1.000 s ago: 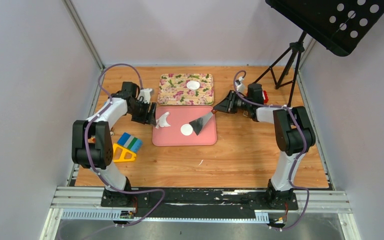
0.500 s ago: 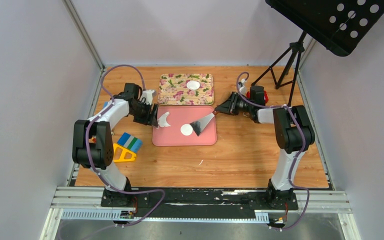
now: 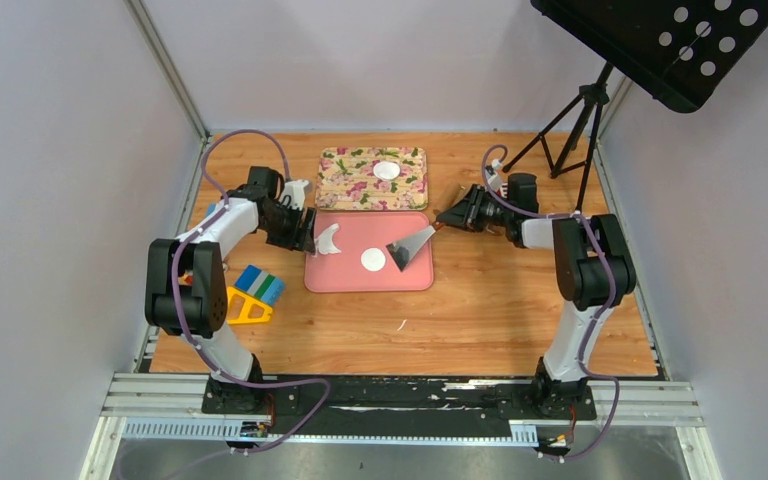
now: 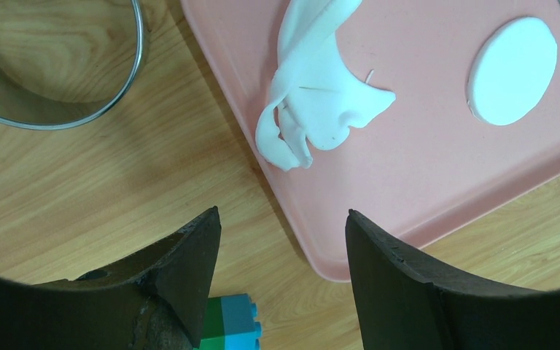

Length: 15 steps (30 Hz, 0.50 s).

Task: Roll out the dumpling wrappers from the dough
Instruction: Scoop the dumpling wrapper from the work surface.

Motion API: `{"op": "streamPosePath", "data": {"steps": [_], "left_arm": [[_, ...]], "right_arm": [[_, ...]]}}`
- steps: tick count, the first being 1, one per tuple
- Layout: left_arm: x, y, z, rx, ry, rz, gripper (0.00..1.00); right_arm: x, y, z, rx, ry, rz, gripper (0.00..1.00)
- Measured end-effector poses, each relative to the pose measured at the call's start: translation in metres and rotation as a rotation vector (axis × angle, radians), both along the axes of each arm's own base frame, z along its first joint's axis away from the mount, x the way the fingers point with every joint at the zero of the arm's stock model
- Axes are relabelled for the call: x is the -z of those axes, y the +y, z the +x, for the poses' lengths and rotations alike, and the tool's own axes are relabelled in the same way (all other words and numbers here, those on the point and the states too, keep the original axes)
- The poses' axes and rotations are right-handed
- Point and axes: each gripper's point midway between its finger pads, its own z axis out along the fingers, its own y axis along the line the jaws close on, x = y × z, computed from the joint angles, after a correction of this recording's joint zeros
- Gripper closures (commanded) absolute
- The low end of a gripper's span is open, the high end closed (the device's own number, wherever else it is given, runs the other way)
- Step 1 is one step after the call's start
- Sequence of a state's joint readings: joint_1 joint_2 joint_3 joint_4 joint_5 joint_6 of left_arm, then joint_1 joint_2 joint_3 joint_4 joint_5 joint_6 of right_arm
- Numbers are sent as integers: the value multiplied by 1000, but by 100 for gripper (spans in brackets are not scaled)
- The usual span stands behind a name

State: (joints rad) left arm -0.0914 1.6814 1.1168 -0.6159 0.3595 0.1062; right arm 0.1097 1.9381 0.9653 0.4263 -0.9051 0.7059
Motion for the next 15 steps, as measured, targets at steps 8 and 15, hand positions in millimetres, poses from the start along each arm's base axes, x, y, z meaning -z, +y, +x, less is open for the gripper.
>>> {"op": "streamPosePath", "data": {"steps": [8, 15], "left_arm": [[1, -1, 3, -6, -6, 4, 29], [13, -5, -3, 0, 26, -1, 30]], "right_arm": [[-1, -3, -3, 21, -17, -18, 100], [8, 5, 2, 28, 8, 30, 100]]}}
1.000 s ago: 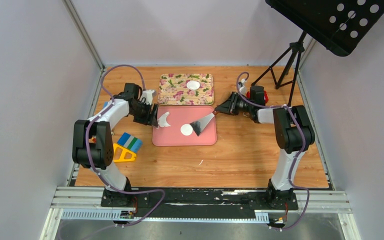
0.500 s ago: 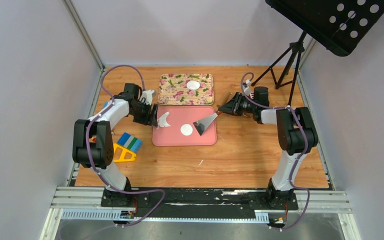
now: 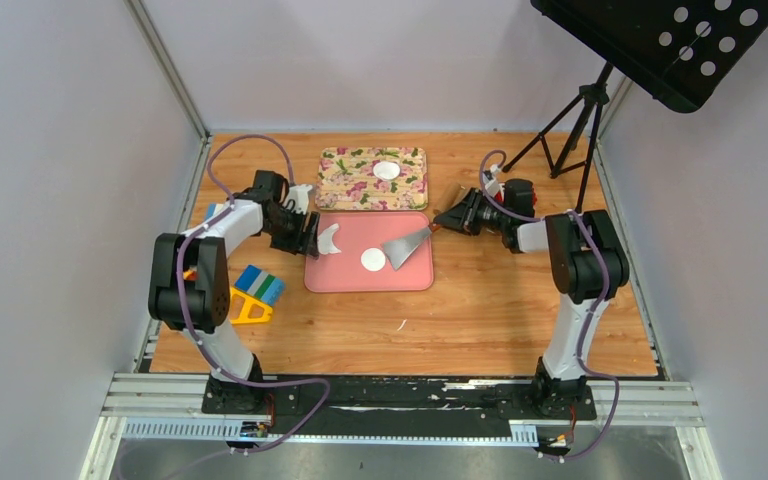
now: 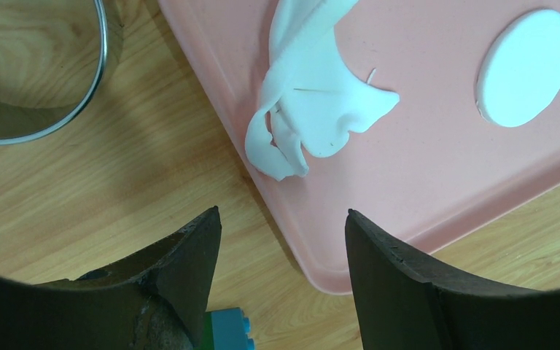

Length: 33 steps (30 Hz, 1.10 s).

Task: Roll out the dumpling wrappers from the dough
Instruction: Scoop the dumpling wrapper from the work surface.

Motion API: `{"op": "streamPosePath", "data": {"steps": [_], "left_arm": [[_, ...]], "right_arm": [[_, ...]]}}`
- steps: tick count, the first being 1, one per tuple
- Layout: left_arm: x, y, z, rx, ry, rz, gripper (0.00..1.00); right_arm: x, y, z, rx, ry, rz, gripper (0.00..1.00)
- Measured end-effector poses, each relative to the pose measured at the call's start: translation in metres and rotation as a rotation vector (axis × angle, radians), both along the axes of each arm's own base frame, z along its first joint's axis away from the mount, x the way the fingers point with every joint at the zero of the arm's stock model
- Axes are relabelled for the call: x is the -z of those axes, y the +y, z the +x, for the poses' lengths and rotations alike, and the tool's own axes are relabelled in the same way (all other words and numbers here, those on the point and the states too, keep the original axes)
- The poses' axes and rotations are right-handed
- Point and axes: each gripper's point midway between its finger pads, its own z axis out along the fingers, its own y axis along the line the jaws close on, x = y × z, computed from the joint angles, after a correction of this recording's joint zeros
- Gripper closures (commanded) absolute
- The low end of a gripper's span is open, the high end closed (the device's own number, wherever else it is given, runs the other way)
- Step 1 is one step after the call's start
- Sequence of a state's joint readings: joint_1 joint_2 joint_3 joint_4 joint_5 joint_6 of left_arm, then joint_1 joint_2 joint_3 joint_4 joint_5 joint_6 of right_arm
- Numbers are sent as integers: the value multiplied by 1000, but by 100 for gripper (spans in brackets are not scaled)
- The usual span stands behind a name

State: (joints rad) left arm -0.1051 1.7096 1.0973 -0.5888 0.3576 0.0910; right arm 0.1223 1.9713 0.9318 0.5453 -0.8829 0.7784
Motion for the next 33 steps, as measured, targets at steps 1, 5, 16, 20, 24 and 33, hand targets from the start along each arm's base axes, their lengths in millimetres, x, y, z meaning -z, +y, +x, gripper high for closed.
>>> {"op": "streamPosePath", "data": {"steps": [1, 5, 16, 20, 24, 33], "left_arm": [[1, 0, 0, 1, 3, -1, 30], [6, -1, -2, 0, 19, -7, 30], [12, -4, -4, 3, 44, -23, 30], [12, -5, -5, 3, 44, -25, 30], [12, -5, -4, 4, 44, -26, 30], [14, -5, -4, 4, 47, -26, 30]], "right_arm": [[2, 1, 0, 0, 9, 8, 100], [5, 3, 1, 0, 29, 39, 100], [7, 8, 0, 0, 42, 79, 100], [5, 9, 0, -1, 51, 99, 100], [-4, 12, -1, -11, 58, 136, 100], [-17, 17, -4, -37, 63, 186, 100]]}}
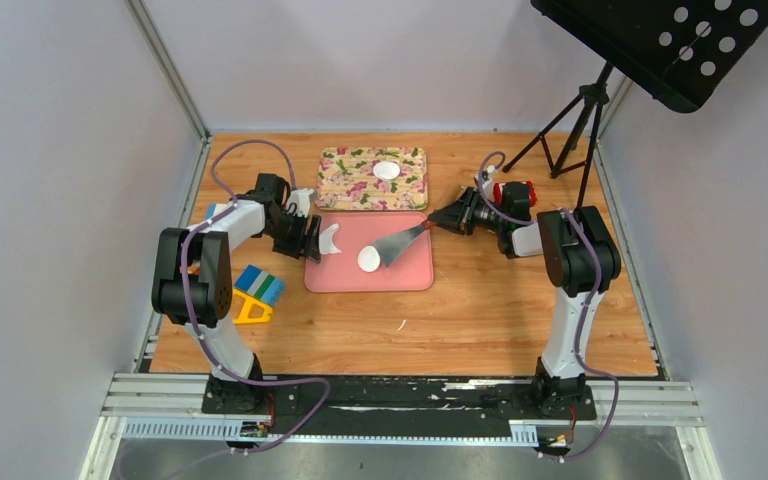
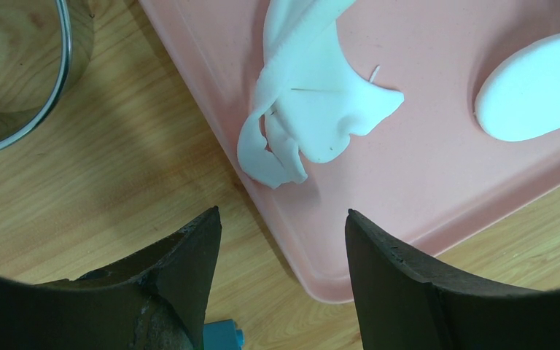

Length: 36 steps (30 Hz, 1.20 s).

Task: Roll out the dumpling wrappers from the dough
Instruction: Scoop the dumpling wrapper from the work surface.

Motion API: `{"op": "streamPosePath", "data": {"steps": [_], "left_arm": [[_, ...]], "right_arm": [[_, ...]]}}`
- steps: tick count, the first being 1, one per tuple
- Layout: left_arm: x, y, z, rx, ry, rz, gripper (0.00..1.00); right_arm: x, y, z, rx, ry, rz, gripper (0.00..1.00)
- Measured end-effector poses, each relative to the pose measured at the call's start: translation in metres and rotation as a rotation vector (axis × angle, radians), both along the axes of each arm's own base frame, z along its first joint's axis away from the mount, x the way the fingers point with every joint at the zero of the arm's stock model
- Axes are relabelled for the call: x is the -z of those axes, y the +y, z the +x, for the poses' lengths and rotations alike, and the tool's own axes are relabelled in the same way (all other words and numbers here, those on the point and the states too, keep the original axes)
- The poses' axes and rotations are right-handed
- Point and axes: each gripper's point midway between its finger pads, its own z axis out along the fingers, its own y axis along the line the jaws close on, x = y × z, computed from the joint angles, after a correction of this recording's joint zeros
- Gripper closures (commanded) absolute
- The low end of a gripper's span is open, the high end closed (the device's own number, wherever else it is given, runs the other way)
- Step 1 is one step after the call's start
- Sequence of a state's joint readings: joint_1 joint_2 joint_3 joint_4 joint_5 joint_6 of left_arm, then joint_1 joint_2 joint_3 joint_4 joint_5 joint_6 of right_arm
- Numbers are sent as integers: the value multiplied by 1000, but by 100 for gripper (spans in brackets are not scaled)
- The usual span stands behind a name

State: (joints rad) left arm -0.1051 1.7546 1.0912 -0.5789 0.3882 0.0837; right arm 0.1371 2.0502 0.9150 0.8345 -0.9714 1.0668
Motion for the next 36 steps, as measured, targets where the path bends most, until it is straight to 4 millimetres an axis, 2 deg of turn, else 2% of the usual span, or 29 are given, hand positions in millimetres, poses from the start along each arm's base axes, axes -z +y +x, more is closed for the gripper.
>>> {"op": "streamPosePath", "data": {"steps": [8, 21, 25, 28, 36], "left_arm": [[0, 0, 0, 0, 0, 0, 30], [0, -1, 0, 3, 1, -4, 30], [0, -5, -1, 14, 1, -3, 30], [0, -8, -3, 25, 0, -3, 30], [0, -10, -3, 32, 2, -3, 30]], "right_arm": [[15, -6, -1, 9, -26, -97, 100], [11, -25, 7, 41, -128, -191, 100], [7, -16, 10, 8, -161, -206, 100], [4, -1, 16, -46, -196, -209, 100], [-5, 27, 52, -174, -270, -235, 100]]}}
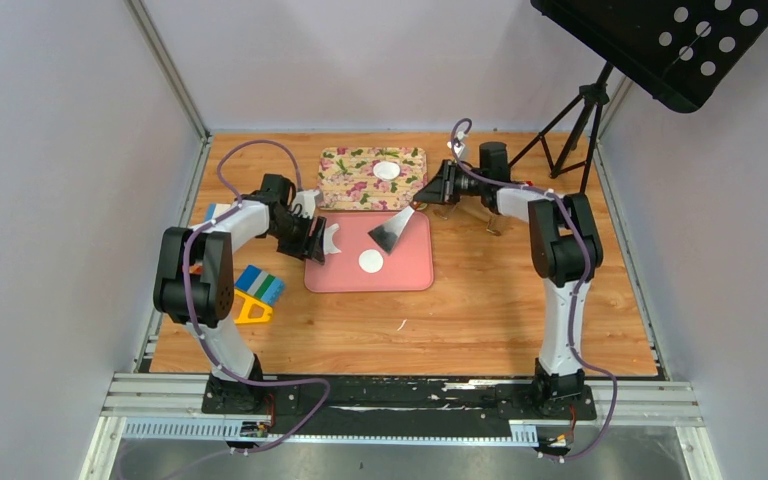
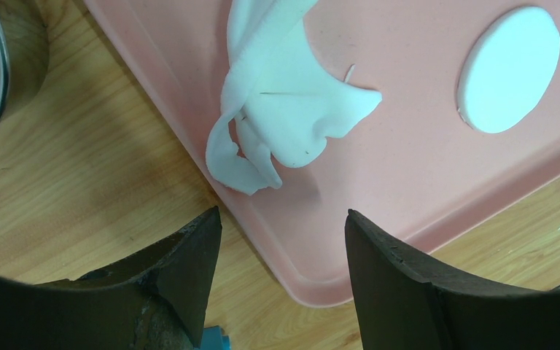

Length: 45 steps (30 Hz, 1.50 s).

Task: Roll out the dumpling wrappers from the dough
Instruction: Scoop the dumpling wrapper from the work surface.

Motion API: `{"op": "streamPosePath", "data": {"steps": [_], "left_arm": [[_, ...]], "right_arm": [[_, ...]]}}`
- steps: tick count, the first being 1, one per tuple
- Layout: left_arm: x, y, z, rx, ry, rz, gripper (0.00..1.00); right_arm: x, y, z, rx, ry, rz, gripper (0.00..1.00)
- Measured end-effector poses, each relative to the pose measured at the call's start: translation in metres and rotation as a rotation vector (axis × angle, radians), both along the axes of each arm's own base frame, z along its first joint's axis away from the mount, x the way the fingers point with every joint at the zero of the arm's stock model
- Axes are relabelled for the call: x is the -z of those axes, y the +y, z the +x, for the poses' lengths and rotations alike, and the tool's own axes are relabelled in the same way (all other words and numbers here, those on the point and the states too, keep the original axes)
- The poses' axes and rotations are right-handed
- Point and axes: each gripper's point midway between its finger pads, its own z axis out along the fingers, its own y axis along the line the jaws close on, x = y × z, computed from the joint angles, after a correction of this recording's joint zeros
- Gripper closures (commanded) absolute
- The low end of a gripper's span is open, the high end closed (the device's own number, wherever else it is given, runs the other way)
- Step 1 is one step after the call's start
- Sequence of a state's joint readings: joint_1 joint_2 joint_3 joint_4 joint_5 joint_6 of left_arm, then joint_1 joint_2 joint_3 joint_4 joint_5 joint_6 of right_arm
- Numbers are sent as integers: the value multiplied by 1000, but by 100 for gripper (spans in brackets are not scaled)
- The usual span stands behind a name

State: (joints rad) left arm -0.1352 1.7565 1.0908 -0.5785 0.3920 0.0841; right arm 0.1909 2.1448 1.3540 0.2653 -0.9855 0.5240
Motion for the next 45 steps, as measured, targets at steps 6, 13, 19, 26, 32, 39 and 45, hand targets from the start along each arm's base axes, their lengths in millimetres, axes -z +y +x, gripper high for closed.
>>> {"op": "streamPosePath", "data": {"steps": [6, 13, 19, 26, 32, 39, 45], "left_arm": [[1, 0, 0, 0, 2, 1, 30], [1, 0, 0, 0, 2, 1, 30], [1, 0, -1, 1, 3, 1, 30], [1, 0, -1, 1, 3, 0, 30], [1, 0, -1, 1, 3, -1, 30], [1, 0, -1, 2, 3, -1, 30], [1, -1, -1, 2, 3, -2, 30]], "right_arm": [[2, 6, 6, -78, -1, -43, 100], [9, 19, -3, -175, 34, -69, 100], [18, 29, -29, -256, 94, -67, 100], [17, 29, -37, -283, 120, -56, 100], [22, 31, -41, -295, 137, -49, 100], [39, 43, -52, -346, 226, -8, 100], [40, 49, -53, -362, 245, 13, 100]]}}
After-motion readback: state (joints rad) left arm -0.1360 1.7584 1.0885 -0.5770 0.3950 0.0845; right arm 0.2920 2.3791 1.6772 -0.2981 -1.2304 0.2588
